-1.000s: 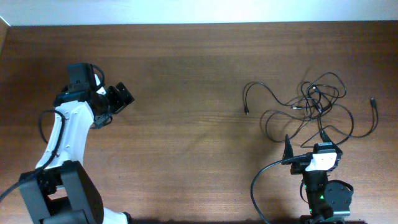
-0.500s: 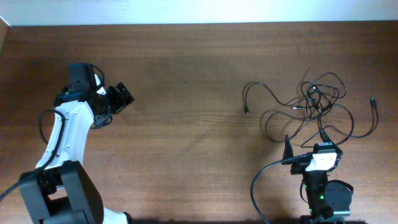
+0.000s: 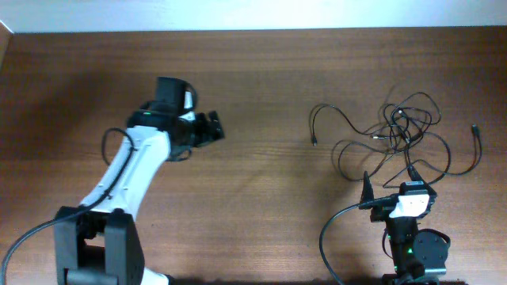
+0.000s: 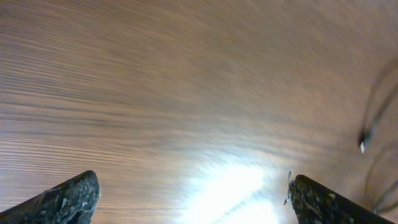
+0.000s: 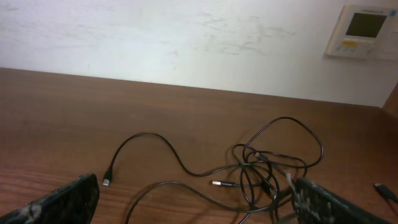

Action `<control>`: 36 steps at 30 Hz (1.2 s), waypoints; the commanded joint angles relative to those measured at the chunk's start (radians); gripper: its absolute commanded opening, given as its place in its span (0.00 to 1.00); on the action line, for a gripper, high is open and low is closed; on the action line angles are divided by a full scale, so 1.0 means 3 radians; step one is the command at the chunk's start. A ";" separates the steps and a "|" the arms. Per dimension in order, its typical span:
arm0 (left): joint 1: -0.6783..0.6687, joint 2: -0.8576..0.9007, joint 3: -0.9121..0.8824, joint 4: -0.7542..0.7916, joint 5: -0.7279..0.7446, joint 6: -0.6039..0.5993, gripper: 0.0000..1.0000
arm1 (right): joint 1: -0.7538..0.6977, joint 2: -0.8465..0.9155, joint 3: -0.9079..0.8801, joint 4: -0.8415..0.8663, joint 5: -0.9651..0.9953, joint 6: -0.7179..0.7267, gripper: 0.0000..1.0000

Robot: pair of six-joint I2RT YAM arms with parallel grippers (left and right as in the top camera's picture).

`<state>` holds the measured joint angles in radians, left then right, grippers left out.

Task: Untangle cables

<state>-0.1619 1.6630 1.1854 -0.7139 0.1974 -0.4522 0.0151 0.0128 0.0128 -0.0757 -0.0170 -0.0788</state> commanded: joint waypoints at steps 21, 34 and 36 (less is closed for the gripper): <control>-0.1770 -0.0329 -0.0413 0.1534 -0.0384 0.1851 0.99 | 0.0015 -0.0022 -0.0024 -0.0014 0.0046 0.0025 0.98; -0.1274 -0.1181 -0.2583 0.3764 -0.0380 0.1597 0.99 | 0.0015 -0.0022 -0.0024 -0.0014 0.0046 0.0025 0.98; -0.1102 -0.1409 -0.2784 0.3765 -0.0357 0.1556 1.00 | 0.0015 -0.0022 -0.0024 -0.0014 0.0046 0.0025 0.98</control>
<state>-0.5526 1.3266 0.4198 0.4103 0.0784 0.0551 0.0147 0.0128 0.0128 -0.0761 -0.0151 -0.0788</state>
